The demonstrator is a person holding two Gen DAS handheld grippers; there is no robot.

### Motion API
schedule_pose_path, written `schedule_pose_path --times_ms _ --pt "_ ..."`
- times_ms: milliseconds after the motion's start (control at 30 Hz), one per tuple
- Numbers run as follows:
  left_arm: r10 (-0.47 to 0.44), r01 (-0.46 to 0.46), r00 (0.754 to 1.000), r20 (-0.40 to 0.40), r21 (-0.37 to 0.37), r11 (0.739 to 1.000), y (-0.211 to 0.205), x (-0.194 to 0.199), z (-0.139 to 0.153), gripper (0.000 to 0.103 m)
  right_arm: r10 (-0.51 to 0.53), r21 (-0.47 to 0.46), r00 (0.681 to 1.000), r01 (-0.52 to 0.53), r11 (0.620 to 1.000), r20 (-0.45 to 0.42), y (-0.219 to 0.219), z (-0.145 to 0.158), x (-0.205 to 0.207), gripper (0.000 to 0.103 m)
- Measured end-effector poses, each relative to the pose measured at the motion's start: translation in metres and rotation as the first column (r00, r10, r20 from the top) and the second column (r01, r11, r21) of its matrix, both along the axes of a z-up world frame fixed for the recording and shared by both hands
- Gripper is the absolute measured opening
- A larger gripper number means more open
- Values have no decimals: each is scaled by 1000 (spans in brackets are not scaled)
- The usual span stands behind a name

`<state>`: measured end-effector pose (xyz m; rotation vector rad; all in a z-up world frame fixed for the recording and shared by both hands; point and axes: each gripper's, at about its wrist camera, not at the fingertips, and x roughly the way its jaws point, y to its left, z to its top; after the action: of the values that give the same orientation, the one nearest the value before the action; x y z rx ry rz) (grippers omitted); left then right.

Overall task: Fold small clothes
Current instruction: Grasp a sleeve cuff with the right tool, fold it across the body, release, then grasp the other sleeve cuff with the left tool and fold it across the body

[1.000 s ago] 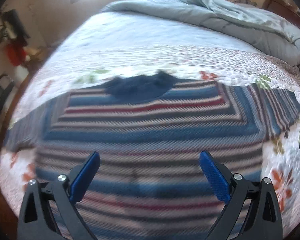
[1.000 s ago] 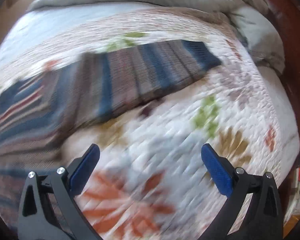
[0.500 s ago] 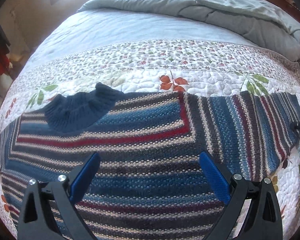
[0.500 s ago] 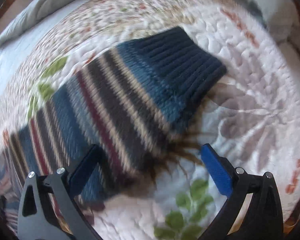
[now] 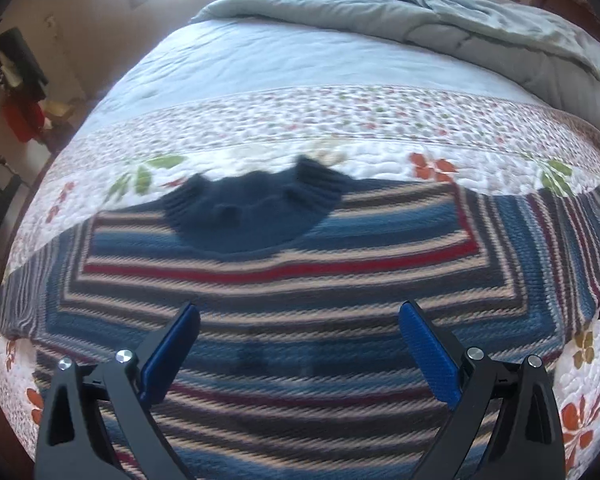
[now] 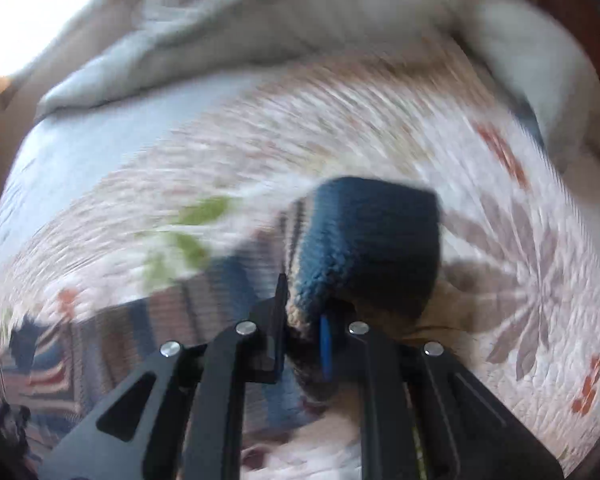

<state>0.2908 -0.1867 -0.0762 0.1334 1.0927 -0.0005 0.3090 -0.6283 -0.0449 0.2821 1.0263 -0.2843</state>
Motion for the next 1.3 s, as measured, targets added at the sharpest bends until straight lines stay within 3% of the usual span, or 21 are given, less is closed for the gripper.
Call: schedule_pose_path --times_ms 133,200,267,333,433,467,533,600,767,900,967,1033,1133,1300 --pt "51 -51 999 10 -5 999 41 -7 10 99 279 -92 956 -271 958 87 112 37 -19 12" --pt "84 -84 996 16 -5 996 60 -9 14 99 424 -117 901 -413 903 91 182 39 -29 13" --pt "119 -119 993 21 -5 993 81 -12 18 99 544 -120 836 -534 837 74 241 29 -33 21" --pt "150 -150 989 20 -8 989 98 -14 20 99 653 -42 756 -651 758 53 294 16 -38 59" --pt "173 -173 985 16 -3 985 116 -17 21 99 748 85 662 -749 657 48 330 3 -56 57" --pt "174 -174 985 18 0 985 119 -19 21 99 757 102 651 -758 645 51 330 3 -63 57" --pt "162 -162 987 18 -3 987 117 -19 21 99 749 107 661 -749 654 44 316 4 -75 57" --pt "128 -129 992 -8 -37 991 104 -19 17 99 718 123 696 -713 690 10 291 2 -82 58" --pt "34 -69 986 -160 -217 974 61 -14 -7 99 663 109 746 -656 747 -55 250 -10 -110 58" --pt "-3 -88 957 -290 -300 950 28 -3 -39 99 658 114 752 -650 751 -47 242 -29 -130 58" --pt "-15 -104 946 -323 -350 931 20 0 -49 98 663 86 747 -659 747 -40 238 -30 -138 59" --pt "-10 -116 941 -338 -351 929 12 2 -55 96 668 63 744 -665 744 -35 239 -33 -140 61" --pt "0 -113 952 -308 -350 930 2 5 -54 74 663 82 748 -660 747 -20 234 -38 -144 61" --pt "-10 -134 945 -327 -417 899 -3 7 -48 66 646 80 763 -643 762 -19 228 -44 -145 61"
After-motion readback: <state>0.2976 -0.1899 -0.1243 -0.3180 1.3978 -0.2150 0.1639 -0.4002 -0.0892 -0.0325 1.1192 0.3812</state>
